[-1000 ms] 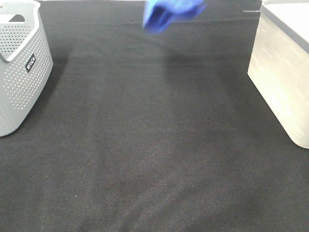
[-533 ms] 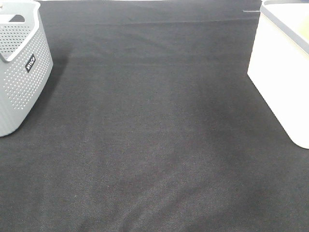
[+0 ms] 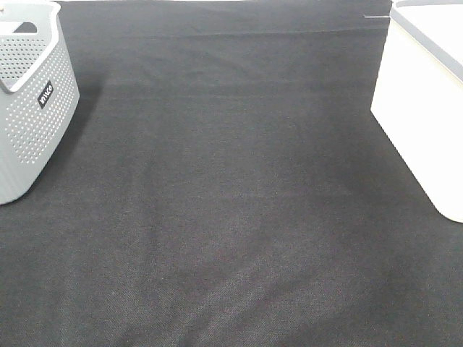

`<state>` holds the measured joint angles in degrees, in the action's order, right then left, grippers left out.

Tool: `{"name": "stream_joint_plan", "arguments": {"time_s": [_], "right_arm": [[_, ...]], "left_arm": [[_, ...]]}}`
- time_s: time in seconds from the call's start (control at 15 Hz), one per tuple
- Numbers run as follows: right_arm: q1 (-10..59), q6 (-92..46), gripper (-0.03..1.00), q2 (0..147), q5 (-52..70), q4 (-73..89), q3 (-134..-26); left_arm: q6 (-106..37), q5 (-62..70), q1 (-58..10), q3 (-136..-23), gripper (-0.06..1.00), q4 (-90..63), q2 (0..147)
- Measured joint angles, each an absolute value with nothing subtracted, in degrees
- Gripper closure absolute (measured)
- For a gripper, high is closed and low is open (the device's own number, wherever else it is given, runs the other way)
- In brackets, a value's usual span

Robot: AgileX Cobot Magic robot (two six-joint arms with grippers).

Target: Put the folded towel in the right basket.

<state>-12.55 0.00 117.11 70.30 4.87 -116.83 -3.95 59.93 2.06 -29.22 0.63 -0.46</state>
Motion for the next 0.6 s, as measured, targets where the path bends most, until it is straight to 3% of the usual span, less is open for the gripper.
{"name": "stream_joint_plan", "arguments": {"time_s": [0.07, 0.4, 0.6], "right_arm": [[-12.55, 0.0, 0.03, 116.88, 70.3, 4.87, -116.83], [-11.57, 0.0, 0.0, 112.59, 70.3, 7.28, -116.83], [-2.98, 0.0, 0.0, 108.46, 70.13, 6.19, -116.83]], "left_arm": [[-3.95, 59.93, 2.06, -29.22, -0.05, 0.63, -0.46], [-3.95, 59.93, 2.06, -29.22, -0.05, 0.63, -0.46], [-3.95, 59.93, 2.06, -29.22, -0.05, 0.63, -0.46]]}}
